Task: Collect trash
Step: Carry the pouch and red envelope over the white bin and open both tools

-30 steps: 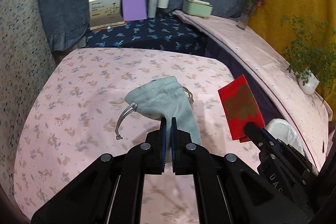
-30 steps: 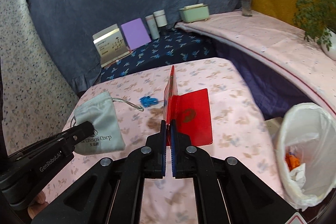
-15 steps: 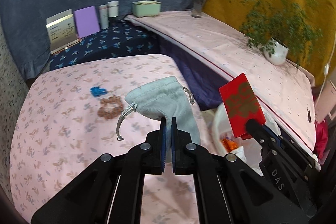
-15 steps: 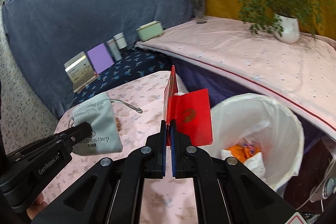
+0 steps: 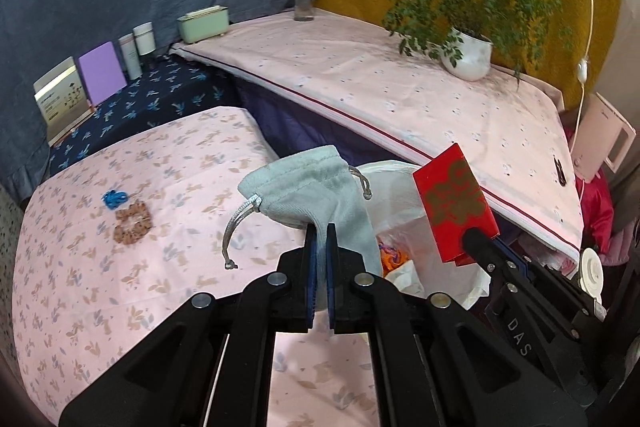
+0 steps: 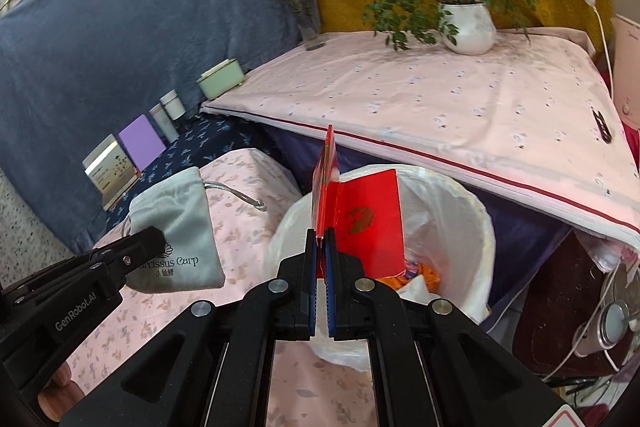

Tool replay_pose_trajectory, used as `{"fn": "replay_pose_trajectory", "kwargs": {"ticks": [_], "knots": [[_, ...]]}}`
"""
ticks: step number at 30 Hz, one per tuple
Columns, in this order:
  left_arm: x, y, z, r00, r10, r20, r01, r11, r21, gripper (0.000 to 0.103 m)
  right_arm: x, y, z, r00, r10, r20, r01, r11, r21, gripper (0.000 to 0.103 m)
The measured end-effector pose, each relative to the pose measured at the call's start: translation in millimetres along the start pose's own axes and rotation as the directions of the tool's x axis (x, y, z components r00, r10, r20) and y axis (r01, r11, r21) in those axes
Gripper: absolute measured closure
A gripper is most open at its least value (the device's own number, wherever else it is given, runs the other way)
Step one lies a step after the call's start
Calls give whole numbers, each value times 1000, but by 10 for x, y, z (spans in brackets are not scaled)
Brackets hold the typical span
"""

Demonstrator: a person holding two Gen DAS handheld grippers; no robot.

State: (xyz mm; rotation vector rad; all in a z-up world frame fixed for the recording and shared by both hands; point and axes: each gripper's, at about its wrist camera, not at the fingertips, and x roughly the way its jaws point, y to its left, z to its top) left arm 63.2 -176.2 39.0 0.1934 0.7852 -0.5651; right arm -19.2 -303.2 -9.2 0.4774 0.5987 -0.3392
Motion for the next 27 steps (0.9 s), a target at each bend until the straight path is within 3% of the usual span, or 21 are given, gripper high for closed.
{"fn": "replay_pose_trajectory", "kwargs": {"ticks": [14,17,19,21,27], "knots": [[366,-415,108,998,-43,-44,46,997,62,97,107,-462,12,999,-35,-16,36,997,72,99],[423,-424,119,998,-38,-52,41,998,57,89,144,-493,27,999,-37,-21,39,997,74,99],[450,-412,123,998,-36,-54,38,998,48,75,172,-498,36,999,-37,-24,38,997,73,99],[458,-396,126,998,-34,-50,36,998,44,69,203,-495,39,999,-35,-28,37,997,73,99],[477,-317,125,998,-17,-52,19,999,35,68,286,-443,35,999,-24,-39,27,997,67,94]]}}
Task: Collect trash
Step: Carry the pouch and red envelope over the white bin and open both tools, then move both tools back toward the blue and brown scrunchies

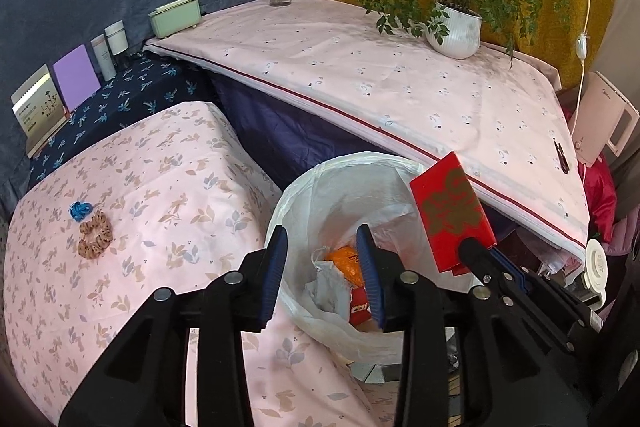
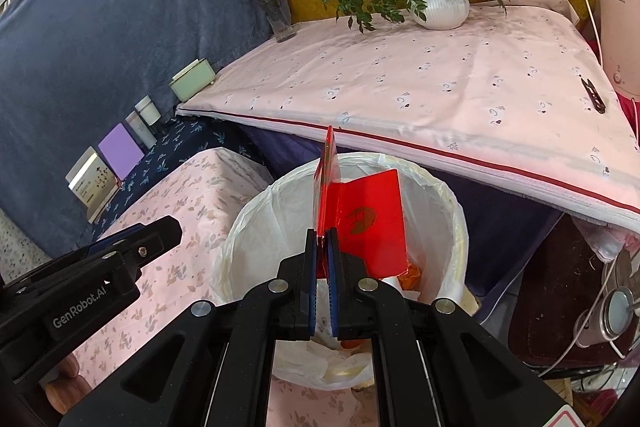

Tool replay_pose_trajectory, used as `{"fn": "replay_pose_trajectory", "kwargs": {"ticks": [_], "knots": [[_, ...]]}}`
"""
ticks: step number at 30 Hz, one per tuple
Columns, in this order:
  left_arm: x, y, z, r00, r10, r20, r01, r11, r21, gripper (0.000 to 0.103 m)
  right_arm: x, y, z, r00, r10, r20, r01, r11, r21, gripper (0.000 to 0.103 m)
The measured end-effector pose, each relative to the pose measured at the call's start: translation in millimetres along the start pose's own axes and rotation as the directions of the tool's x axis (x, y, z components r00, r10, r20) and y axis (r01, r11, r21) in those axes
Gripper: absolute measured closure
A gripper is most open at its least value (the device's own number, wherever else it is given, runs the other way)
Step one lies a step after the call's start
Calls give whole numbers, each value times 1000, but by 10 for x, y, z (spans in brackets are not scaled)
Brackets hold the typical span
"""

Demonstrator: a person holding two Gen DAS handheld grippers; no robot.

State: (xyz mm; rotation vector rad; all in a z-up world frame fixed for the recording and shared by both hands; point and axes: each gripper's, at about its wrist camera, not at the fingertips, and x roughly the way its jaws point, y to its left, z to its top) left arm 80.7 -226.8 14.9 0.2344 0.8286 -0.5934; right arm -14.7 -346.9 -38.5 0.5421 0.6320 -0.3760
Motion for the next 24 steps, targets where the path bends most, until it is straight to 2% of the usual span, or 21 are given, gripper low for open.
{"fn": "replay_pose_trajectory", "kwargs": {"ticks": [4,6,13,24], "knots": [[-6,95,-14,1000,15,3,-15,1000,-23,56,25,60,-6,1000,3,0,-3,1000,-10,88],[-3,139,-25,1000,24,1,-24,999,-30,55,33,80,-16,1000,6,-2,-6,1000,-11,84],[-9,289,-68,999,43,-4,-43,997,-60,54,17,177,-31,1000,6,-3,-6,999,-34,83],[-96,620,-149,998,67,-5,-67,990,-125,53,-13,473,-74,1000,12,2,-11,996,-86,71]]}}
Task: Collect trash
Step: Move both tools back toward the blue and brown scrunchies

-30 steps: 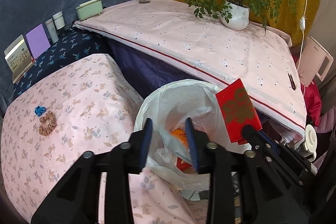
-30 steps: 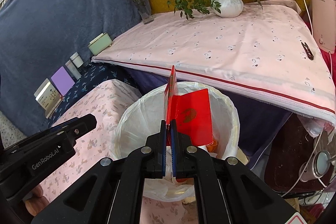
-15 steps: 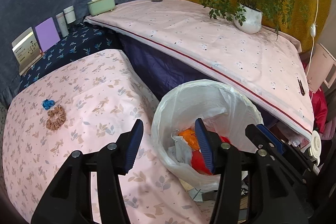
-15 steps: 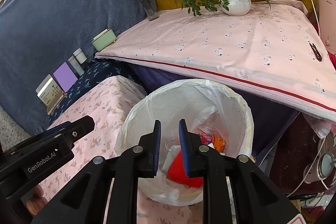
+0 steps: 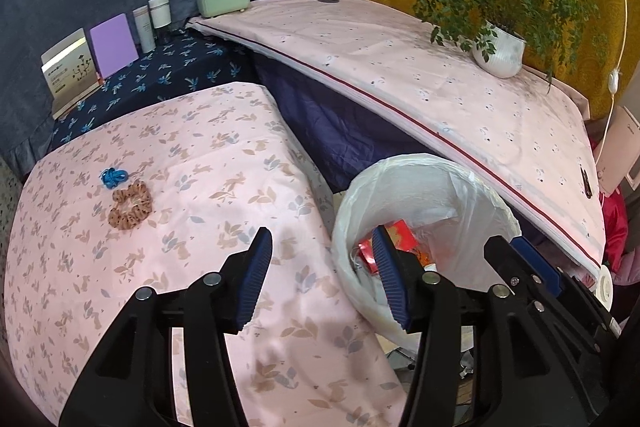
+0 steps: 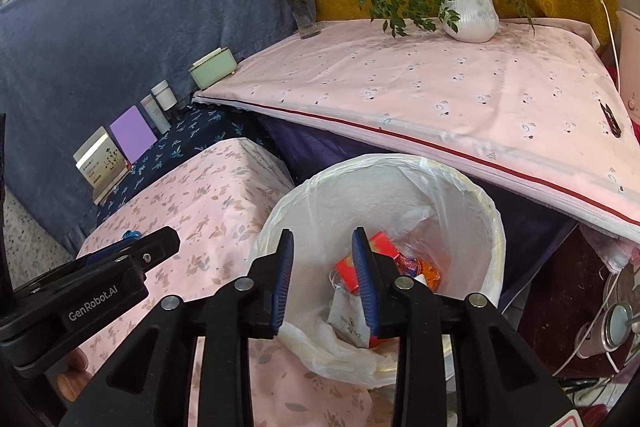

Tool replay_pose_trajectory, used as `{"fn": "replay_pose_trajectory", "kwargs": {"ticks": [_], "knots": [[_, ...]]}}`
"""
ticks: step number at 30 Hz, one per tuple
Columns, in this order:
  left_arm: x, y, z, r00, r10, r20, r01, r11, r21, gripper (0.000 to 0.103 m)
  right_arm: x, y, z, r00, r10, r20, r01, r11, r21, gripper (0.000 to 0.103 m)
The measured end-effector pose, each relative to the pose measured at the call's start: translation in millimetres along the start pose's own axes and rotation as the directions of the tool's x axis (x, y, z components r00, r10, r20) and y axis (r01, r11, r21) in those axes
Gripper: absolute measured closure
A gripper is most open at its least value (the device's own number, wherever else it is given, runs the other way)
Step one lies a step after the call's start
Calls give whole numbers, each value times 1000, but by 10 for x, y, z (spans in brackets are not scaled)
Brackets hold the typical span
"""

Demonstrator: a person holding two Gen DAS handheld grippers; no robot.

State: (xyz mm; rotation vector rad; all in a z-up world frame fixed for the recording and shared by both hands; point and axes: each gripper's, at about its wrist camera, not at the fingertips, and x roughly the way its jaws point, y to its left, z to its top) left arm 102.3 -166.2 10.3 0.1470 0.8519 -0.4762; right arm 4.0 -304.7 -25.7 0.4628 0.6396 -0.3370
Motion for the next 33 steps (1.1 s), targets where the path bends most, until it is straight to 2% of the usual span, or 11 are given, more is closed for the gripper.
{"fn": "replay_pose_trajectory", "kwargs": {"ticks": [8,16,33], "knots": [[-53,446,-60,1000,30,-1,-30,997,-72,53,36,379,-40,1000,22,-15,-23,998,-67,67],[-135,1019,-99,997,73,5,-71,984,-162,53,134,849,-87,997,58,-42,-63,990,-129,67],[-124,2316,-207,982,188,-34,-189,929,-318,53,604,2023,-268,981,132,-140,-166,949,-269,67]]}}
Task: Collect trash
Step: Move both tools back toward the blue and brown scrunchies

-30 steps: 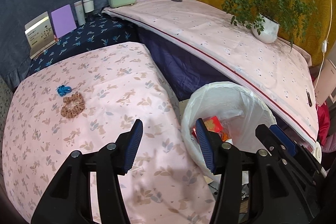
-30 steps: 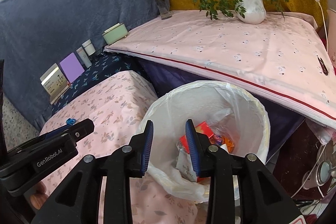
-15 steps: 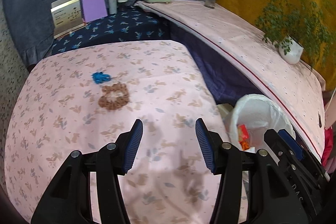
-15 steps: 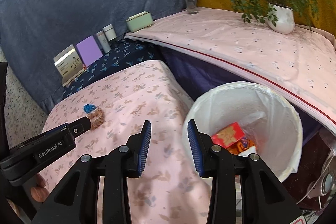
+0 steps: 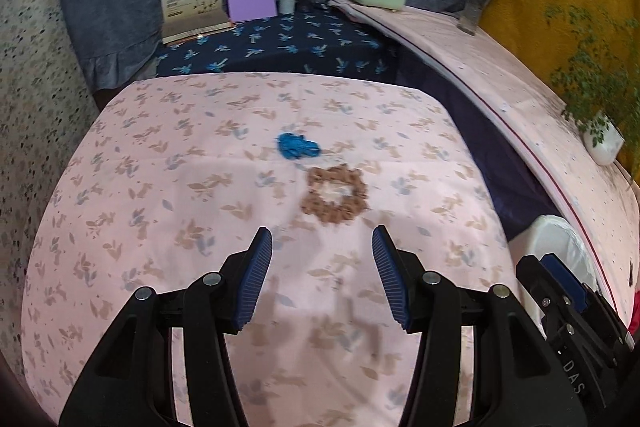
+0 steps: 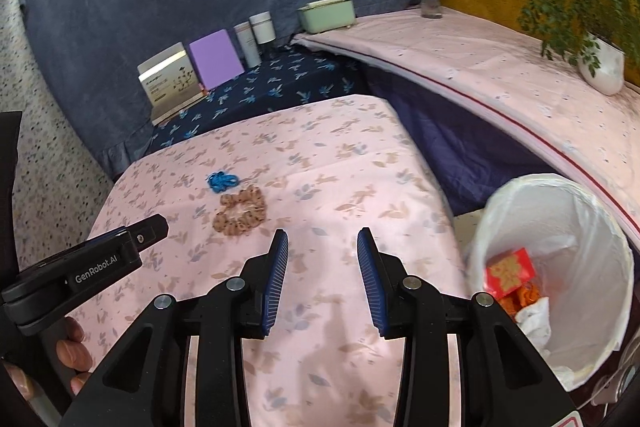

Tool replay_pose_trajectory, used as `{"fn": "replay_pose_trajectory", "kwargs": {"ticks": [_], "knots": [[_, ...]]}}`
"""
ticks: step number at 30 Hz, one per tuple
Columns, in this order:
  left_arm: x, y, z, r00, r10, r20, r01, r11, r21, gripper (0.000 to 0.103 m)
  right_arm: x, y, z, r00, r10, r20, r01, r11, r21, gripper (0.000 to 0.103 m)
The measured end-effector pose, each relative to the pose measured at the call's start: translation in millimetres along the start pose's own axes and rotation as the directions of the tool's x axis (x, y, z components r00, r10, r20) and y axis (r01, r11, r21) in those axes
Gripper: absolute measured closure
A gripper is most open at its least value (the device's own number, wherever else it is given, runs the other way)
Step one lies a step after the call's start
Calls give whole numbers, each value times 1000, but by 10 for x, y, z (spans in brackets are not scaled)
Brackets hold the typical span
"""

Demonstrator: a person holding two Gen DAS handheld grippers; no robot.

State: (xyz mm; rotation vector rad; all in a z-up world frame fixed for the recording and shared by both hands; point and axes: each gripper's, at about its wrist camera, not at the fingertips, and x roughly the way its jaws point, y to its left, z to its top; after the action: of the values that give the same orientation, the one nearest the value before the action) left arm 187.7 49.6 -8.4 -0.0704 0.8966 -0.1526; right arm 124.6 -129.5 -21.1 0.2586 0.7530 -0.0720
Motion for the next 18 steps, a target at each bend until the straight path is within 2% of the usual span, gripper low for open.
{"fn": "replay_pose_trajectory", "kwargs": {"ticks": [3,9,18], "knots": [[104,195,71,1000,15,-7,-15,999,-28,48,179,161,11,1000,15,-23,-15,1000,-19,67],[363,490,217,999,35,-25,-36,998,-59,48,601,410,52,997,33,-74,-37,998,-44,67],[824,586,466,999,22,-50,-26,997,-69,42,1188,607,144,990,49,-132,-56,997,-51,67]]}}
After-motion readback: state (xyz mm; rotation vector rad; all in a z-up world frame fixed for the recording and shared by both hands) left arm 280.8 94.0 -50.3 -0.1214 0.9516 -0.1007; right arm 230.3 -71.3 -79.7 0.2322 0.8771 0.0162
